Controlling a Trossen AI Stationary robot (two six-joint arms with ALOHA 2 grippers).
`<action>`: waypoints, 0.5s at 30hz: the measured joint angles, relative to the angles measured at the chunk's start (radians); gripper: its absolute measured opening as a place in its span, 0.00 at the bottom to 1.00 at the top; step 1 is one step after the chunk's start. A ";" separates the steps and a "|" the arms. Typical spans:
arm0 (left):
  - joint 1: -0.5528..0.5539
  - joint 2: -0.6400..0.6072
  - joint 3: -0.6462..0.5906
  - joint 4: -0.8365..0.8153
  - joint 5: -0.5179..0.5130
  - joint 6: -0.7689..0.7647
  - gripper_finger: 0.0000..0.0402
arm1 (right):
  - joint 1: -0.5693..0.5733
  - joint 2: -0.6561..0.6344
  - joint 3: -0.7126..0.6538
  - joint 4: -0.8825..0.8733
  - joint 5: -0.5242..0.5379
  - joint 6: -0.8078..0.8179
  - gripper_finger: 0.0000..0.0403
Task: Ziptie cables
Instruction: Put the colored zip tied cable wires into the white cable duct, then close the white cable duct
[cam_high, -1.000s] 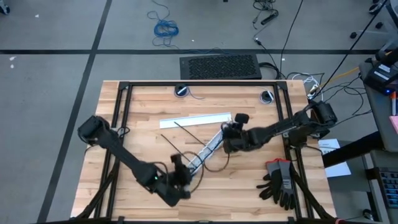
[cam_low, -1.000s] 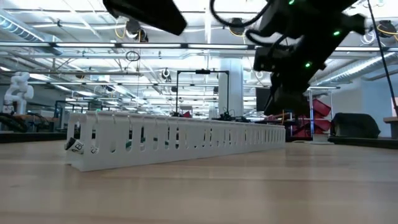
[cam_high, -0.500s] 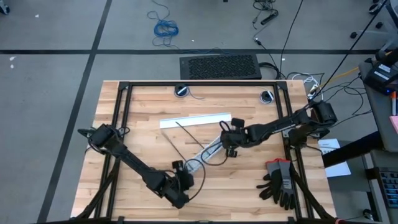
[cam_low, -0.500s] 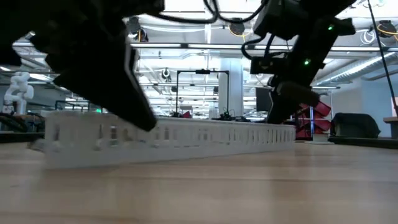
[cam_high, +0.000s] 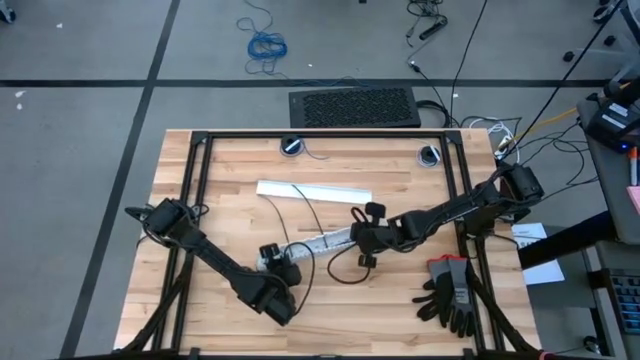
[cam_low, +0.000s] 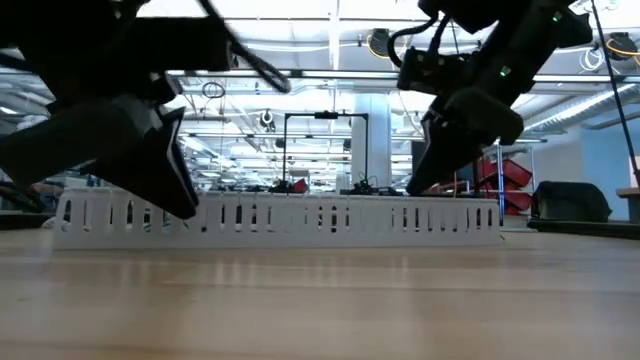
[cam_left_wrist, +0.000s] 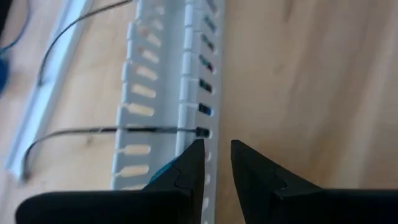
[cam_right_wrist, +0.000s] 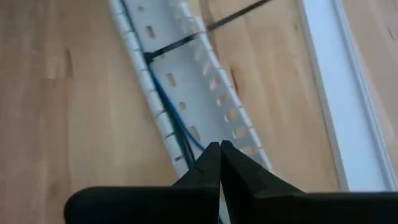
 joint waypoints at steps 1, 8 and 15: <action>0.000 0.000 0.000 -0.027 -0.005 -0.017 0.20 | 0.000 0.000 0.000 0.006 -0.004 -0.002 0.00; -0.012 0.000 0.000 -0.198 -0.032 -0.152 0.20 | 0.000 0.000 0.000 0.012 -0.029 0.003 0.00; -0.080 0.000 0.000 -0.351 -0.090 -0.302 0.20 | 0.011 -0.007 0.000 0.099 0.094 -0.048 0.01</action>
